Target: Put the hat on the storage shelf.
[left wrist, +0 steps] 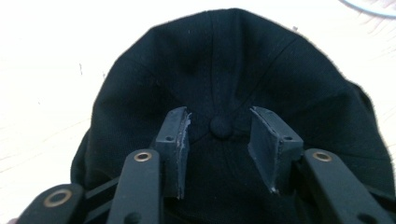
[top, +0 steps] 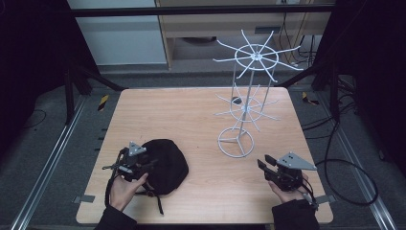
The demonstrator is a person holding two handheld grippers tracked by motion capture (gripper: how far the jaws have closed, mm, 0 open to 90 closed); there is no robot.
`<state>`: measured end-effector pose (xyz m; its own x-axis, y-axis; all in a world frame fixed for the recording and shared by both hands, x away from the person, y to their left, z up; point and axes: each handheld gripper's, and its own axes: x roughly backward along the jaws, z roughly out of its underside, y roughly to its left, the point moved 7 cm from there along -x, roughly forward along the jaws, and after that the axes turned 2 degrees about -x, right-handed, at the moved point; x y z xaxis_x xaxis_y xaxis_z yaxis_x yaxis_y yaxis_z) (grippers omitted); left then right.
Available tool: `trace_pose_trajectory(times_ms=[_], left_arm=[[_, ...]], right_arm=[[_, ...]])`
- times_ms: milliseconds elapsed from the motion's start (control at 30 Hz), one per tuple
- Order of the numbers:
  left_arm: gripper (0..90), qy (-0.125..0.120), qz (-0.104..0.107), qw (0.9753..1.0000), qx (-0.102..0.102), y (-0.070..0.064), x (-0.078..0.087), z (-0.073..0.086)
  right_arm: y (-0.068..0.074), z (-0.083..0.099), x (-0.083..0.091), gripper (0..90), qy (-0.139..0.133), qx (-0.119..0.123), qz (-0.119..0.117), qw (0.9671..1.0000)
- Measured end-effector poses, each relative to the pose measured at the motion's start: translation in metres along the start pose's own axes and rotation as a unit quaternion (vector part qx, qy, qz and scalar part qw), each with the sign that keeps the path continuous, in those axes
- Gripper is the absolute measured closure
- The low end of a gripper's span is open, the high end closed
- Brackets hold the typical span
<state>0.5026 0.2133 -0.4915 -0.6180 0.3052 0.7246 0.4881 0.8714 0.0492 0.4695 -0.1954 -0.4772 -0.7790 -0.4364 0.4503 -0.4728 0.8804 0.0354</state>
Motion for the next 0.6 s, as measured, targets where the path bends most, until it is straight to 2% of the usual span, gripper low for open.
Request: trace_pose_trajectory(times_ms=[300, 500, 600], left_arm=[[57.0, 0.032, 0.004, 0.9995, -0.009, 0.002, -0.014, 0.008], [55.7, 0.025, 0.005, 0.9995, -0.018, 0.002, -0.019, 0.002], [53.9, 0.033, -0.002, 0.9991, -0.027, 0.001, -0.022, 0.0]], right_arm=[[-0.004, 0.005, -0.004, 63.6, 0.012, 0.004, 0.003, 0.9999], [-0.005, 0.007, -0.007, 64.5, 0.02, 0.007, 0.003, 0.9998], [-0.005, 0.007, -0.008, 65.0, 0.022, 0.009, 0.004, 0.9997]])
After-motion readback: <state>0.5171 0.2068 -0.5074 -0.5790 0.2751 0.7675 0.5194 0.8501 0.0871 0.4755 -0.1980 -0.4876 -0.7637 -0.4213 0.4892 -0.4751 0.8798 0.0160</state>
